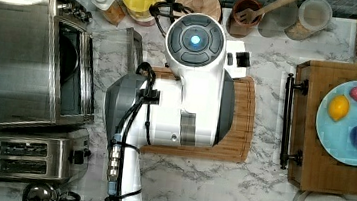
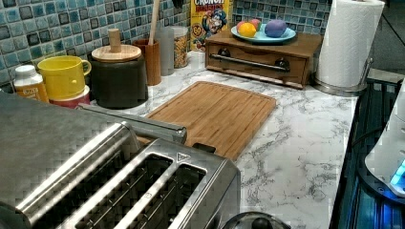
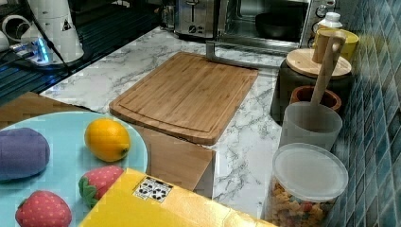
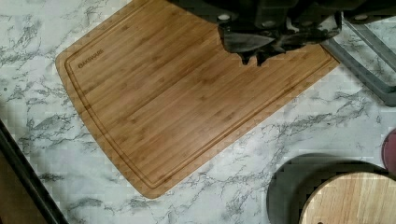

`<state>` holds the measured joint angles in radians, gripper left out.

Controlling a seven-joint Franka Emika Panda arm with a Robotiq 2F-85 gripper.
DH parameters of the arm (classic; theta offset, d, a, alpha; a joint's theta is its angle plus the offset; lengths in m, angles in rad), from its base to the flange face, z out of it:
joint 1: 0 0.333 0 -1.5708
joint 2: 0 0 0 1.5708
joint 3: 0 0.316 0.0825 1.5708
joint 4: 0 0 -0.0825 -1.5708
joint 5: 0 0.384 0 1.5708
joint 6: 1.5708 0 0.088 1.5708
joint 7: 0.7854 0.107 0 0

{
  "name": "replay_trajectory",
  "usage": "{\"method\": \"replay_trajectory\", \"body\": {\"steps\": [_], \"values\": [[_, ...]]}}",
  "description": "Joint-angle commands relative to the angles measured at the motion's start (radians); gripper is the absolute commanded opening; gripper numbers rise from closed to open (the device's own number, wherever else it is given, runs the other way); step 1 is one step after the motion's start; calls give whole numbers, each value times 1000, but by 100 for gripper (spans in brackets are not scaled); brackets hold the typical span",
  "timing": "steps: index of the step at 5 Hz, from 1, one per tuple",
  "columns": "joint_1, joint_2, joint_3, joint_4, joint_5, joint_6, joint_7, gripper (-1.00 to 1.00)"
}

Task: Close the oven.

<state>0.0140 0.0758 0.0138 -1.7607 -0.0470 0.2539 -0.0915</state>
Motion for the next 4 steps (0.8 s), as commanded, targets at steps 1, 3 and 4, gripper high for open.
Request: {"method": "replay_trajectory", "body": {"steps": [1,3,4], "values": [[1,0,2,0,-1,4,-14,-100],[-68,94,-6,15,213,117,-567,-100],[-88,121,21,17,340,161,-805,-100]]}}
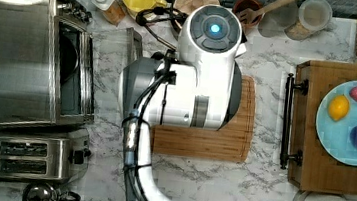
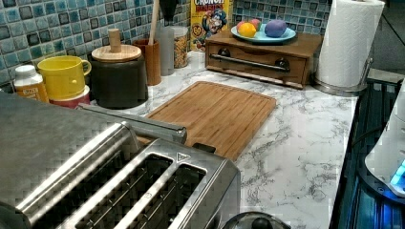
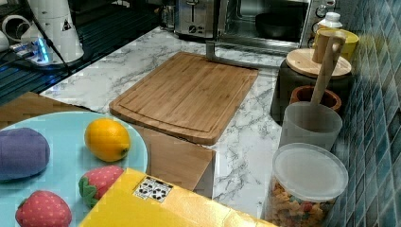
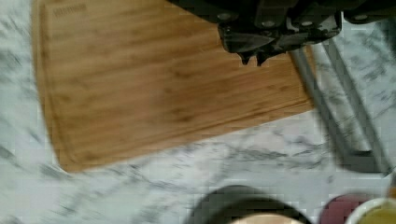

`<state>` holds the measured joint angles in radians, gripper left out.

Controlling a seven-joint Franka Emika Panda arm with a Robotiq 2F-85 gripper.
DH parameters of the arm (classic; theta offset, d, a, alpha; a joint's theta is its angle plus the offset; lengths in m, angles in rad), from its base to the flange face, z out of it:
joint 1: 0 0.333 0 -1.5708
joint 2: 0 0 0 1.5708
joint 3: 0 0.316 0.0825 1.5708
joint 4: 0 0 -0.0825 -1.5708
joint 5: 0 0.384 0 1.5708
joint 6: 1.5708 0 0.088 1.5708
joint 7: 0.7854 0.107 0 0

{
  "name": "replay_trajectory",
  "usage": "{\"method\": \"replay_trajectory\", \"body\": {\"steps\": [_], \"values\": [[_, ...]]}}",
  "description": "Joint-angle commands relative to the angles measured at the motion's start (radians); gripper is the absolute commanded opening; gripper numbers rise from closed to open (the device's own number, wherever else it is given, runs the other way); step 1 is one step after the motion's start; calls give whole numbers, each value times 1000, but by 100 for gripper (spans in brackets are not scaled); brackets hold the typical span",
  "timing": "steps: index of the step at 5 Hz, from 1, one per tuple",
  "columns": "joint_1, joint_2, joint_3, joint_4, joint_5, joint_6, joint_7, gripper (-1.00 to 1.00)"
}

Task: Close the oven.

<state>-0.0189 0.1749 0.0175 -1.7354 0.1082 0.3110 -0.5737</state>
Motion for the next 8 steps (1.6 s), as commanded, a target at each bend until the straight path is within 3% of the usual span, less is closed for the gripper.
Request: {"method": "replay_trajectory", "body": {"steps": [1,2,3,4,8], "values": [[-67,74,40,36,305,76,-480,-100],[21,155,-25,104,380,28,-566,-100],[-4,198,43,125,351,35,-594,-100],[17,209,51,99,332,75,-597,-100],[-57,374,93,196,464,120,-613,-100]]}}
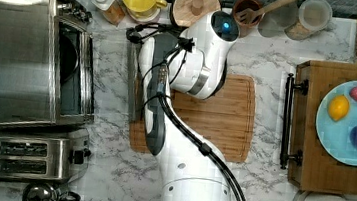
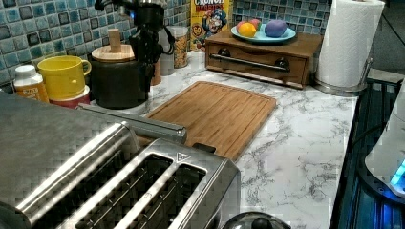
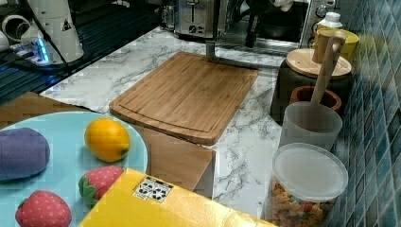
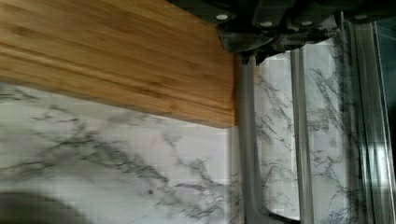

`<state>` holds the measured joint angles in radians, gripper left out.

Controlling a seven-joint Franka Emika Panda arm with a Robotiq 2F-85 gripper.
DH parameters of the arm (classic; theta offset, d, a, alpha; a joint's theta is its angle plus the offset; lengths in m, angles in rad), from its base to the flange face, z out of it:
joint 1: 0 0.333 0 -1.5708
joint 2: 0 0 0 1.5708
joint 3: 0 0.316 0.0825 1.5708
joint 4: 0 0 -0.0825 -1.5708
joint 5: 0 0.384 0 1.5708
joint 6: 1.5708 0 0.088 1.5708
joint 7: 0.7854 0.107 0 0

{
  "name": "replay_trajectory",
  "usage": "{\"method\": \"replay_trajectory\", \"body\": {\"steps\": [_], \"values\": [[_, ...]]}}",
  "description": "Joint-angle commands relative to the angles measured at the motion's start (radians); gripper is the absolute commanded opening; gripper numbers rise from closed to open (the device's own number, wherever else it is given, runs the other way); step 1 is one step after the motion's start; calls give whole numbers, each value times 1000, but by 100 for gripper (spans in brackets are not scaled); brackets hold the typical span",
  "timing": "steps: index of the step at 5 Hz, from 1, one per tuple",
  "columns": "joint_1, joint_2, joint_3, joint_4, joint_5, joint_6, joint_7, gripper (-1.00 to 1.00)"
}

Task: Close the oven.

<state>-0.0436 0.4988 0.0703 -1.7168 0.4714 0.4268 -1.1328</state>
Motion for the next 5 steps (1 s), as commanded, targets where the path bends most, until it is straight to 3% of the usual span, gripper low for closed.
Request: {"method": "replay_trajectory", "body": {"steps": [1,3,5], "values": [[-26,62,38,185,141,34,-50,-100],[-13,117,43,261,109,-33,-27,-100],[42,136,36,233,50,-11,-20,-100]]}}
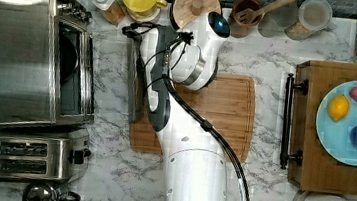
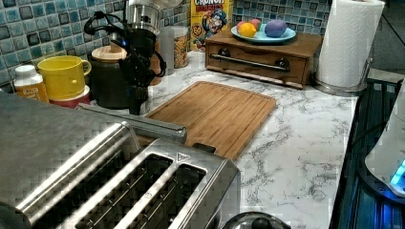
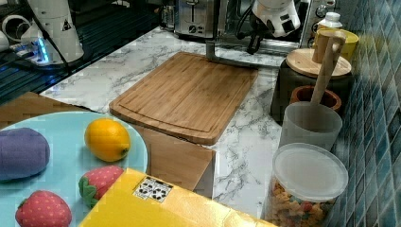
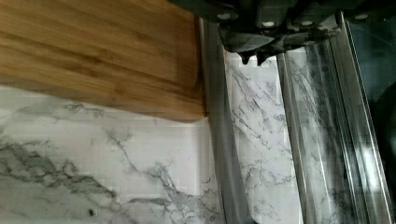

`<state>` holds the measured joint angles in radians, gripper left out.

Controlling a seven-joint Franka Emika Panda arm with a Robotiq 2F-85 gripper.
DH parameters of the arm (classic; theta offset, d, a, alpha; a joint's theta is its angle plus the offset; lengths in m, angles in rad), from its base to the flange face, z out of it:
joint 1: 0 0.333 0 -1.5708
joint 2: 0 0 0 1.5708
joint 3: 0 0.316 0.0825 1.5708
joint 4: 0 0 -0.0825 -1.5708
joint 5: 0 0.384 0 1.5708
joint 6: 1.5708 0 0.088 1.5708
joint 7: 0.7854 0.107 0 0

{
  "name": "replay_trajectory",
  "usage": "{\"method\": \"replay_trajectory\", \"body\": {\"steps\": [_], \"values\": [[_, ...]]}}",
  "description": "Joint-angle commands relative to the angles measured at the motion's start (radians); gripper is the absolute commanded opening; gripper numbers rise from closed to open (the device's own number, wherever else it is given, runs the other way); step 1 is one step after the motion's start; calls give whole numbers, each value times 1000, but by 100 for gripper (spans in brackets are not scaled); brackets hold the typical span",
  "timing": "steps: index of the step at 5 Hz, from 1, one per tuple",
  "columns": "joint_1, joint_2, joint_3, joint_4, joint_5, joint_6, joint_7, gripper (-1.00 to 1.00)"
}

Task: Close the oven.

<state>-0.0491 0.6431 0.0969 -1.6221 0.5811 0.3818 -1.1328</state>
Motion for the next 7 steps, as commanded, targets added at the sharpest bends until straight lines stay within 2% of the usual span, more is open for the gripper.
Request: {"method": "replay_trajectory", "body": {"steps": [1,3,6,7], "values": [[57,-48,26,57,-84,98,-37,-100],[53,-49,53,9,-99,69,-15,-100],[89,-72,73,-58,-147,76,15,-100],[87,-84,78,-70,-105,42,56,-100]]}}
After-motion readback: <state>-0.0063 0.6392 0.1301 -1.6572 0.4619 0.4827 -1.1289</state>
